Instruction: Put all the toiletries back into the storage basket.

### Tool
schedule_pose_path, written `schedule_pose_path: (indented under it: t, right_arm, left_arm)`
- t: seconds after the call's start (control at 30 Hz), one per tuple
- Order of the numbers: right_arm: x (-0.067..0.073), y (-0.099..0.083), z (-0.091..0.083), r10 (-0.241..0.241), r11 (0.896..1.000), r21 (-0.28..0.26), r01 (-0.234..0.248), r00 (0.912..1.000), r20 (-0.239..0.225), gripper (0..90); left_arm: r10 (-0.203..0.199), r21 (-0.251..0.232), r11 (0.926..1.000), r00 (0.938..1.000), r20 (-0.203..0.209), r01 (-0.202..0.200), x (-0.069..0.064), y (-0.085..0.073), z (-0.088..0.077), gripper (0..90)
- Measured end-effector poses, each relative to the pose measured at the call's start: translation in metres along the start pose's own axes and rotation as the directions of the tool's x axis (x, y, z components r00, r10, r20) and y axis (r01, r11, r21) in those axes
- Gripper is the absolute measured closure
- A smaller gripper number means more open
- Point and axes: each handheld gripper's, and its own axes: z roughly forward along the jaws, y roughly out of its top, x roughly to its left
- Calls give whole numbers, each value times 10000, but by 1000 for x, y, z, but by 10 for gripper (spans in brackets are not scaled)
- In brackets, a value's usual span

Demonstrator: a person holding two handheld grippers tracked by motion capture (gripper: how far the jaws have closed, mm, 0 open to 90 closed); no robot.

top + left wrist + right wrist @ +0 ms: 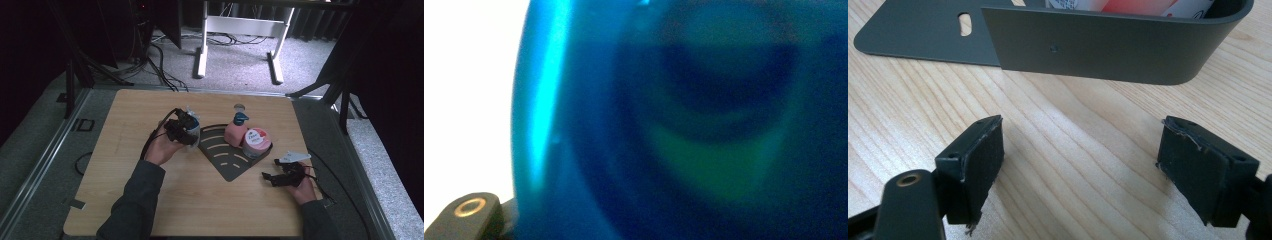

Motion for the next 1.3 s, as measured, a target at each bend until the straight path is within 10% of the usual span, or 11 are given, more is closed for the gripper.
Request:
schedule_pose_path:
  t: [1.3]
  right_arm:
    - [0, 0, 0, -14, 10000, 0, 14, 10000, -7, 182]
  left_arm:
    - [-414, -707, 9966, 9990, 149, 424, -5, 18, 7, 548]
